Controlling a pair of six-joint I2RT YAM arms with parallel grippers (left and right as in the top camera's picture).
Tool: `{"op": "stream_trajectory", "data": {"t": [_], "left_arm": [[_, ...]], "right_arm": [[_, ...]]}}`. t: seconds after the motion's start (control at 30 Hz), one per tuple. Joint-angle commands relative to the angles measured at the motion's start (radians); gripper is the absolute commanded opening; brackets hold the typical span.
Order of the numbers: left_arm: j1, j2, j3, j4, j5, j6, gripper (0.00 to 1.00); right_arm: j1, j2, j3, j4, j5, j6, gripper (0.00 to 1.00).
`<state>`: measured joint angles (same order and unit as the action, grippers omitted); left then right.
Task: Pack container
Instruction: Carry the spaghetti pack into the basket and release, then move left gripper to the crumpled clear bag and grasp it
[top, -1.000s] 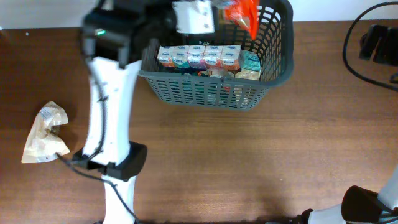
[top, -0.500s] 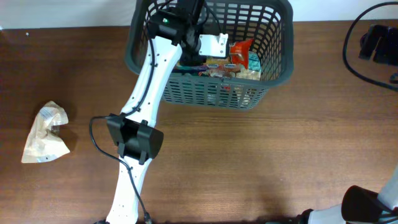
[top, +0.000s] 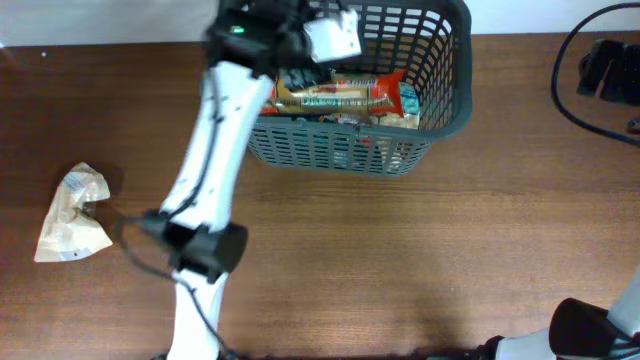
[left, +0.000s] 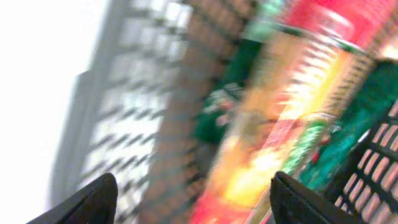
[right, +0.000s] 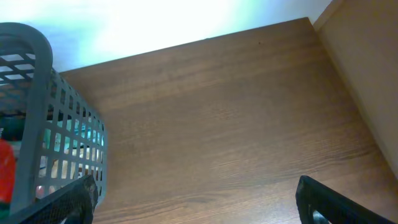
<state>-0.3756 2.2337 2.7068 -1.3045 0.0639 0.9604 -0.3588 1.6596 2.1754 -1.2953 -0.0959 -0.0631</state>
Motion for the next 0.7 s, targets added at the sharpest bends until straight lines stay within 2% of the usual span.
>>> {"op": "stream_trajectory", "data": {"t": [0.0,0.17,0.3,0.37,0.53,0.67], "left_arm": [[0.086,-0.206,0.003,-0.005,-0.080,-0.142,0.72],[0.237,-0.422,-0.183,0.024,-0.080,-0.142,0.72],[0.415,-0.599,-0.495,0.087,-0.086,-0.171,0.72],[0.496,-0.659,-0.652,0.129,-0.086,-0.211,0.76],[0.652,-0.711,-0.983,0.191,-0.083,-0.303,0.82],[0.765,-0.710,-1.243,0.329,-0.134,-0.412,0.84]], "right_arm": [[-0.003,0.002,-0.001,0.001,-0.005,0.001,0.99],[-0.003,0.002,-0.001,0.001,-0.005,0.001,0.99],[-0.003,0.002,-0.001,0.001,-0.005,0.001,0.99],[-0.003,0.002,-0.001,0.001,-0.005,0.001,0.99],[-0.003,0.002,-0.001,0.001,-0.005,0.001,0.99],[-0.003,0.002,-0.001,0.001,-0.005,0.001,0.99]]}}
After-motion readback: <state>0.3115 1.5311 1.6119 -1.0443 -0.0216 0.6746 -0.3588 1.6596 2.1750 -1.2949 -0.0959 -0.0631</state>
